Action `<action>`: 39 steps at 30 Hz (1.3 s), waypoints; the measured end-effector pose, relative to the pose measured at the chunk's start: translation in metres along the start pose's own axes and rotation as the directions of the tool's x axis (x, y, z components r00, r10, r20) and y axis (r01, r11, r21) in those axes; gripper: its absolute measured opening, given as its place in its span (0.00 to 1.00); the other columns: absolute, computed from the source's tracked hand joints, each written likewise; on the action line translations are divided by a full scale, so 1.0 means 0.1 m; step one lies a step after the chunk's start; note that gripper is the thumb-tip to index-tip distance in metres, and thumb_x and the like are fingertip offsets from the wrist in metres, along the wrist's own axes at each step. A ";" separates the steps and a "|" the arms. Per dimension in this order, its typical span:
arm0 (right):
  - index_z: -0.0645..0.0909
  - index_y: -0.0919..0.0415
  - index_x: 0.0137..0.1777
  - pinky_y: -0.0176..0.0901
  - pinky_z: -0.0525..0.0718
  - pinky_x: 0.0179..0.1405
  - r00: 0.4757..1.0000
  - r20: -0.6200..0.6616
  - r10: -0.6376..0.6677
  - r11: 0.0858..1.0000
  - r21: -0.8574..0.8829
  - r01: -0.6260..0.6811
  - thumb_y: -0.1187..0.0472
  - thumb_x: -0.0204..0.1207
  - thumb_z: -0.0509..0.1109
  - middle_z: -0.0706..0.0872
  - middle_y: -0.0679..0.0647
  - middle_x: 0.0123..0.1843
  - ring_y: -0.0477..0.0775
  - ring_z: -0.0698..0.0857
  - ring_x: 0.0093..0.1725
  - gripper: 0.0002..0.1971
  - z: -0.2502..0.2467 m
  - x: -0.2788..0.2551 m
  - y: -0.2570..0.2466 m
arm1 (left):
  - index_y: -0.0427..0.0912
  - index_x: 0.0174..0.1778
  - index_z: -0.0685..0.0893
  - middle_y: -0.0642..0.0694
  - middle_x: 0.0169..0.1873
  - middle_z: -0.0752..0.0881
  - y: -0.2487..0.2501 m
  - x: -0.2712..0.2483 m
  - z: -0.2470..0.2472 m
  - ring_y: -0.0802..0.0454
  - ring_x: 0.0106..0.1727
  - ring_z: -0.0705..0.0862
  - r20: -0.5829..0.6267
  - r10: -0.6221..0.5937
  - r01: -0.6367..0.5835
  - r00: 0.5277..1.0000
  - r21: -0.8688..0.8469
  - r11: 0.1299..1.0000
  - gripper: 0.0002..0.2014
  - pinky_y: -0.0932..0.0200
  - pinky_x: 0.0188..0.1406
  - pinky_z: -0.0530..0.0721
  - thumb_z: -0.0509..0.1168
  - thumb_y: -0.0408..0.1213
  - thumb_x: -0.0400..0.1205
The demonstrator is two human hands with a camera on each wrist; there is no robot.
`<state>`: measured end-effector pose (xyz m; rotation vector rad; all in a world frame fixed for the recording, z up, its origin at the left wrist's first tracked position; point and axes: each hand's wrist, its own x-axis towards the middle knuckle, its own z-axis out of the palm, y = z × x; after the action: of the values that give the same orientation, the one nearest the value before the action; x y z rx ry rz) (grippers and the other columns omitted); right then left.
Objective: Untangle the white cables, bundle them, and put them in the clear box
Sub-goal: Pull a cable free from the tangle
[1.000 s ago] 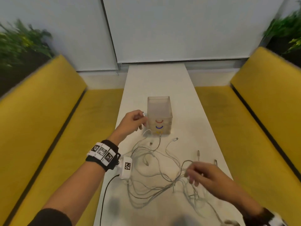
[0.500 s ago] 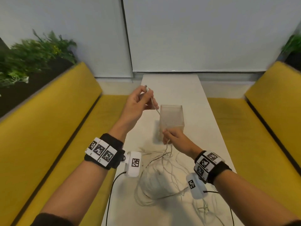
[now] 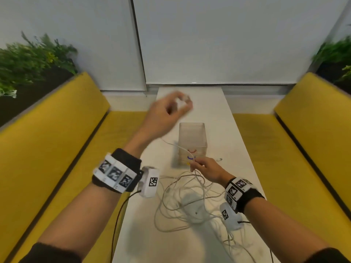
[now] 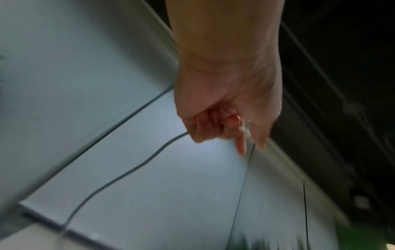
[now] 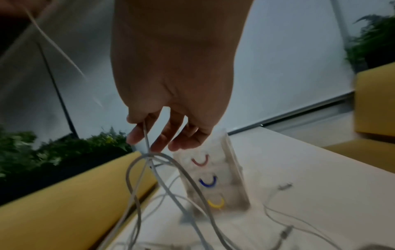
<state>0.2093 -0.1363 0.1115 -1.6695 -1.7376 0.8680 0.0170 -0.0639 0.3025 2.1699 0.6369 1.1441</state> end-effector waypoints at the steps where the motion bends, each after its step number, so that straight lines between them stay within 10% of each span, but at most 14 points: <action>1: 0.87 0.58 0.39 0.30 0.74 0.43 0.999 -0.015 -0.032 0.999 -0.021 0.032 0.54 0.86 0.64 0.88 0.49 0.40 0.35 0.80 0.38 0.17 -0.03 0.02 -0.06 | 0.48 0.56 0.85 0.54 0.24 0.71 -0.15 -0.08 0.14 0.59 0.25 0.66 0.152 -0.046 0.026 0.987 0.129 0.991 0.09 0.60 0.28 0.66 0.70 0.46 0.84; 6: 0.88 0.64 0.43 0.30 0.78 0.38 0.989 -0.102 -0.105 0.985 0.122 0.118 0.58 0.85 0.66 0.89 0.53 0.38 0.39 0.82 0.35 0.14 -0.16 0.02 -0.29 | 0.49 0.61 0.86 0.49 0.29 0.84 -0.70 -0.47 0.53 0.55 0.31 0.80 0.501 -0.321 0.074 0.803 0.451 0.889 0.19 0.53 0.34 0.77 0.66 0.57 0.82; 11: 0.83 0.65 0.38 0.38 0.80 0.32 0.993 -0.076 -0.092 0.966 0.235 0.107 0.55 0.85 0.66 0.86 0.51 0.33 0.48 0.81 0.29 0.17 -0.21 -0.05 -0.33 | 0.46 0.31 0.75 0.47 0.24 0.78 -0.76 -0.47 0.48 0.51 0.27 0.73 0.467 -0.264 0.043 0.844 0.433 0.900 0.23 0.51 0.29 0.68 0.63 0.60 0.84; 15: 0.78 0.64 0.35 0.35 0.75 0.26 1.000 0.000 -0.017 0.951 0.307 0.016 0.55 0.86 0.65 0.81 0.43 0.24 0.46 0.76 0.24 0.19 -0.17 -0.08 -0.28 | 0.50 0.27 0.68 0.52 0.21 0.69 -0.58 -0.27 0.23 0.57 0.25 0.66 0.209 -0.125 0.056 0.970 0.307 0.950 0.23 0.54 0.27 0.66 0.65 0.56 0.83; 19: 0.79 0.63 0.35 0.36 0.75 0.26 0.997 0.060 0.040 0.970 0.239 -0.053 0.53 0.84 0.67 0.83 0.45 0.25 0.46 0.77 0.23 0.18 -0.18 -0.11 -0.15 | 0.39 0.30 0.72 0.50 0.24 0.67 -0.28 -0.03 -0.13 0.57 0.27 0.63 -0.133 -0.050 0.074 0.990 0.181 0.981 0.22 0.59 0.26 0.62 0.67 0.47 0.86; 29: 0.85 0.63 0.40 0.33 0.79 0.31 0.983 0.149 0.105 0.968 0.210 -0.135 0.51 0.83 0.68 0.92 0.63 0.48 0.44 0.81 0.31 0.17 -0.14 -0.14 0.13 | 0.49 0.33 0.67 0.53 0.27 0.64 -0.04 0.25 -0.63 0.55 0.30 0.62 -0.648 0.017 -0.032 0.761 -0.012 0.999 0.19 0.52 0.30 0.64 0.63 0.47 0.88; 35: 0.84 0.63 0.44 0.37 0.82 0.35 0.943 0.239 0.231 0.949 0.158 -0.272 0.50 0.83 0.67 0.88 0.58 0.42 0.49 0.84 0.35 0.16 -0.07 -0.17 0.29 | 0.49 0.36 0.69 0.55 0.28 0.66 0.04 0.25 -0.78 0.59 0.29 0.62 -0.794 0.047 -0.151 0.606 -0.057 0.987 0.15 0.59 0.31 0.65 0.58 0.40 0.90; 37: 0.83 0.63 0.44 0.37 0.82 0.34 0.936 0.255 0.243 0.946 0.152 -0.287 0.51 0.85 0.65 0.87 0.59 0.43 0.50 0.84 0.34 0.16 -0.03 -0.18 0.33 | 0.47 0.39 0.72 0.57 0.27 0.68 0.09 0.26 -0.79 0.62 0.26 0.63 -0.755 0.048 -0.135 0.655 -0.055 0.989 0.12 0.64 0.28 0.65 0.60 0.40 0.90; 39: 0.82 0.63 0.43 0.39 0.83 0.35 0.948 0.230 0.219 0.948 0.179 -0.262 0.52 0.87 0.62 0.87 0.60 0.43 0.51 0.84 0.34 0.17 -0.03 -0.16 0.29 | 0.43 0.50 0.76 0.56 0.26 0.70 0.10 0.22 -0.70 0.63 0.21 0.65 -0.594 -0.013 0.028 0.804 0.016 0.999 0.05 0.69 0.23 0.66 0.66 0.39 0.86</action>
<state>0.2308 -0.1521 0.0913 -1.7230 -1.5264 1.3330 -0.0296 -0.0374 0.3533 1.7914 0.9347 1.8369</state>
